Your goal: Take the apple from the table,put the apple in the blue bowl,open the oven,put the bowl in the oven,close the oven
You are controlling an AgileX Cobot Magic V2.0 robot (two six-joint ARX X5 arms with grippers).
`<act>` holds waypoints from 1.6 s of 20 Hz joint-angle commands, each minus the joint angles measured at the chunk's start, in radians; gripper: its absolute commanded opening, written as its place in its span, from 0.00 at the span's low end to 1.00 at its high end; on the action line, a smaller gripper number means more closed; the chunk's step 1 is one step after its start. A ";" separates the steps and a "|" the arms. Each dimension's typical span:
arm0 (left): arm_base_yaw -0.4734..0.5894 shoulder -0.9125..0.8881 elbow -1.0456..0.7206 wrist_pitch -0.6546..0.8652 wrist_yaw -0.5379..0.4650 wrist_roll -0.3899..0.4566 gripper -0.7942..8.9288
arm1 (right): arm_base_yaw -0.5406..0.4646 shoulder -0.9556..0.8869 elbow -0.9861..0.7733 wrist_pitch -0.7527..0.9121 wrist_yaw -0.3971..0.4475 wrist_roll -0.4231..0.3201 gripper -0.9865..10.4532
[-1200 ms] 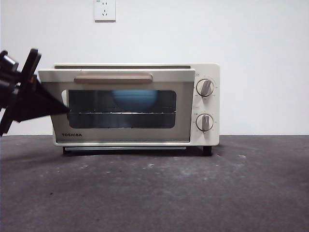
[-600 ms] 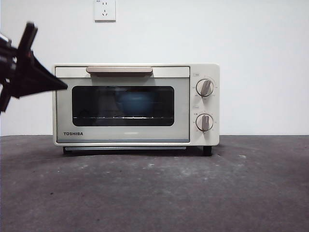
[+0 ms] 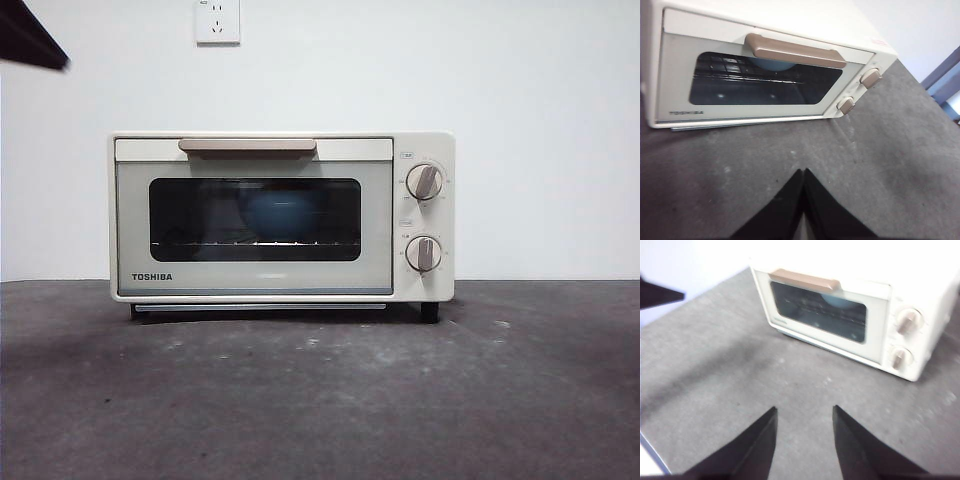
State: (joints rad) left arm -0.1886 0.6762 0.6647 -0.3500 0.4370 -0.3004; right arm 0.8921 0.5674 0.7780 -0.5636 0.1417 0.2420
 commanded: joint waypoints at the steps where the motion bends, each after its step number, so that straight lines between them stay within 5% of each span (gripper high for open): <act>1: -0.011 -0.103 0.015 -0.087 -0.031 0.024 0.09 | 0.012 0.006 -0.053 0.076 -0.042 -0.016 0.24; 12: -0.012 -0.305 0.015 -0.328 -0.063 0.054 0.09 | 0.012 0.021 -0.220 0.391 -0.086 -0.015 0.09; 19: -0.012 -0.306 0.015 -0.333 -0.063 0.053 0.09 | 0.011 0.034 -0.223 0.396 -0.008 -0.014 0.09; 32: -0.012 -0.305 0.015 -0.331 -0.063 0.053 0.09 | 0.011 -0.023 -0.223 0.406 -0.009 -0.015 0.09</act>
State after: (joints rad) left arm -0.1978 0.3706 0.6647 -0.6987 0.3725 -0.2596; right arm 0.8921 0.5407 0.5556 -0.1688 0.1314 0.2344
